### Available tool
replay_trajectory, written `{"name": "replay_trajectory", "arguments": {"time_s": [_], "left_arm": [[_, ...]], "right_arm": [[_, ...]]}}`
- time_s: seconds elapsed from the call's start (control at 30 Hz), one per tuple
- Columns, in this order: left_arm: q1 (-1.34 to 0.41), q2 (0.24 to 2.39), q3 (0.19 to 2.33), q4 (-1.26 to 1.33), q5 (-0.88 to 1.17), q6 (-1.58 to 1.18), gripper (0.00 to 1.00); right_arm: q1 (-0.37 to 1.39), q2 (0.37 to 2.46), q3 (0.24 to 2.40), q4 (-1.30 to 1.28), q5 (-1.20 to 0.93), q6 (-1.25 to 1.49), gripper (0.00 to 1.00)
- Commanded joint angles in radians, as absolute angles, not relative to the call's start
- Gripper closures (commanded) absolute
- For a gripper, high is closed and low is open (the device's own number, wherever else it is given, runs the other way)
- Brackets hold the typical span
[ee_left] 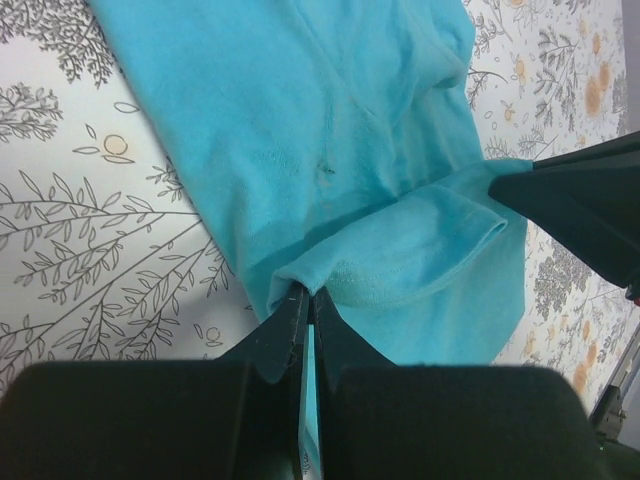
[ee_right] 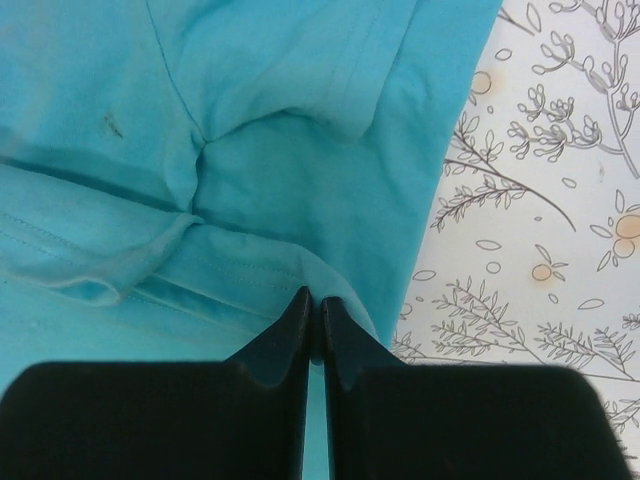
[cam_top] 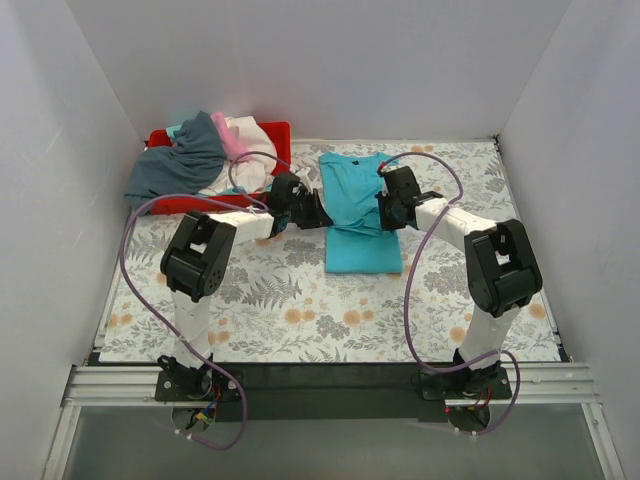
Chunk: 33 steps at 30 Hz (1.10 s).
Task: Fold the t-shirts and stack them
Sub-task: Fold the tshirt
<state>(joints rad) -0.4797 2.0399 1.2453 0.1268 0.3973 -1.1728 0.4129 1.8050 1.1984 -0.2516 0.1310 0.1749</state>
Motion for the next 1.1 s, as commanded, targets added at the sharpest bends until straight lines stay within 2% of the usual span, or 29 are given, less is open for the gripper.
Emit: {"name": "replay_trajectory", "arguments": {"time_s": [0.0, 0.2, 0.23, 0.3, 0.33, 0.37, 0.4, 0.43, 0.5, 0.57, 0.73, 0.83, 1.07], "left_arm": [[-0.457, 2.04, 1.293, 0.114, 0.413, -1.146, 1.0], [-0.453, 2.062, 1.324, 0.104, 0.434, -1.138, 1.0], [-0.453, 2.069, 1.339, 0.097, 0.428, -1.14, 1.0], [-0.453, 2.068, 1.353, 0.081, 0.41, -1.138, 0.89], [-0.453, 2.062, 1.359, 0.077, 0.402, -1.138, 0.81], [-0.453, 2.057, 1.373, 0.075, 0.388, -1.134, 0.77], [-0.453, 2.051, 1.379, 0.071, 0.381, -1.132, 0.73], [-0.453, 2.036, 1.385, 0.071, 0.374, -1.132, 0.64], [-0.453, 2.019, 1.403, 0.061, 0.339, -1.129, 0.52], [-0.453, 1.987, 1.408, 0.048, 0.292, -1.121, 0.45], [-0.463, 1.878, 1.297, 0.103, 0.23, -1.114, 0.44], [-0.518, 1.81, 1.185, 0.202, 0.242, -1.117, 0.44], [-0.709, 1.766, 0.964, 0.498, 0.271, -1.132, 0.45]], "right_arm": [[0.391, 1.83, 1.256, -0.224, 0.129, 0.152, 0.99], [0.373, 1.873, 1.284, -0.225, 0.117, 0.155, 0.99], [0.371, 1.875, 1.288, -0.225, 0.115, 0.156, 0.95], [0.362, 1.868, 1.295, -0.224, 0.115, 0.16, 0.83], [0.361, 1.865, 1.299, -0.225, 0.114, 0.16, 0.78], [0.356, 1.859, 1.305, -0.224, 0.112, 0.152, 0.7], [0.351, 1.855, 1.321, -0.225, 0.113, 0.147, 0.67], [0.35, 1.849, 1.327, -0.225, 0.112, 0.144, 0.61], [0.341, 1.826, 1.344, -0.225, 0.114, 0.137, 0.56], [0.339, 1.789, 1.347, -0.225, 0.117, 0.13, 0.51], [0.342, 1.683, 1.277, -0.2, 0.008, 0.129, 0.48], [0.351, 1.648, 1.223, -0.163, -0.104, 0.137, 0.47], [0.367, 1.577, 1.075, -0.091, -0.192, 0.158, 0.46]]}}
